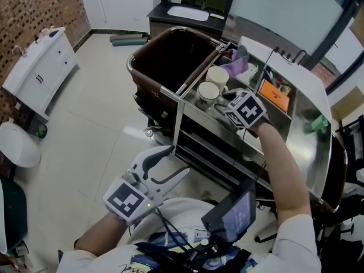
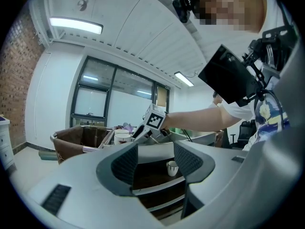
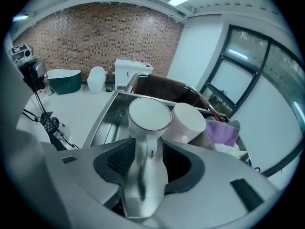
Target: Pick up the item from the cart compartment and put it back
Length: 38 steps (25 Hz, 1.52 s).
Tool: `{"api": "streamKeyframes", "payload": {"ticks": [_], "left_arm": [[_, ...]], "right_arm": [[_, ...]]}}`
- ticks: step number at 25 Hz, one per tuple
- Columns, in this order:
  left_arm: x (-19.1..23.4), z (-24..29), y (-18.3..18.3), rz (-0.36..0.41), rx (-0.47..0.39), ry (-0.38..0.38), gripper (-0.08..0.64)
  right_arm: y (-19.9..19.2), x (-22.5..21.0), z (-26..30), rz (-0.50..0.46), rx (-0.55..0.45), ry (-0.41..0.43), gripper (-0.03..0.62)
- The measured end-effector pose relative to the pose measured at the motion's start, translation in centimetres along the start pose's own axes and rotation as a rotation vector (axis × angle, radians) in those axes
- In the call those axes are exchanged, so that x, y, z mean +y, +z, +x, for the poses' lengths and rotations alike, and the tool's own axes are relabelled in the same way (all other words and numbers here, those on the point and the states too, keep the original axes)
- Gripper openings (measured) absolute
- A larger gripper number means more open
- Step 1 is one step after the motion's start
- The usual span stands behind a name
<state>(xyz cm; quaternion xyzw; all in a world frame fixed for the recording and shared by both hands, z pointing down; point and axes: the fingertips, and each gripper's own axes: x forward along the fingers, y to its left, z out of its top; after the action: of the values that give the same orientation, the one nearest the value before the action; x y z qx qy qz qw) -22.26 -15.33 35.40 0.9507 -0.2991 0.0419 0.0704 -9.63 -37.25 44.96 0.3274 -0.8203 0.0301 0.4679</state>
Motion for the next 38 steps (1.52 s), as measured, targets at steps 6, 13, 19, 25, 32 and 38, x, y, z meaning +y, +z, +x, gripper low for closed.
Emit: {"api": "streamKeyframes", "payload": {"ticks": [6,13,19,25,32,38], "left_arm": [[-0.5,0.3,-0.1,-0.002,0.001,-0.019,0.242],[-1.2,1.6,-0.2,-0.034,-0.019,-0.04,0.242],[-1.7,2.7,-1.4,-0.028,0.026,-0.087,0.242],[-5.2,6.9,-1.0,0.046,0.046,-0.235,0.242],[-9.8,8.2,0.4,0.063,0.047,-0.295,0.242],[-14.9,8.5,0.8,0.081,0.059,-0.277,0.242]], "right_arm": [[-0.1,-1.6,-5.9,0.103,-0.199,-0.066,0.21],[-3.5,0.9,-16.7,0.206,-0.515,-0.228,0.209],[-11.5,6.9,-26.1,0.383,-0.612,-0.403,0.191],[-18.6,11.9,-34.9,0.525,-0.562,-0.588,0.19],[-22.0,15.2,-40.6,0.553,-0.543,-0.654,0.19],[-24.7,16.5,-44.4,0.572,-0.604,-0.631,0.189]]}}
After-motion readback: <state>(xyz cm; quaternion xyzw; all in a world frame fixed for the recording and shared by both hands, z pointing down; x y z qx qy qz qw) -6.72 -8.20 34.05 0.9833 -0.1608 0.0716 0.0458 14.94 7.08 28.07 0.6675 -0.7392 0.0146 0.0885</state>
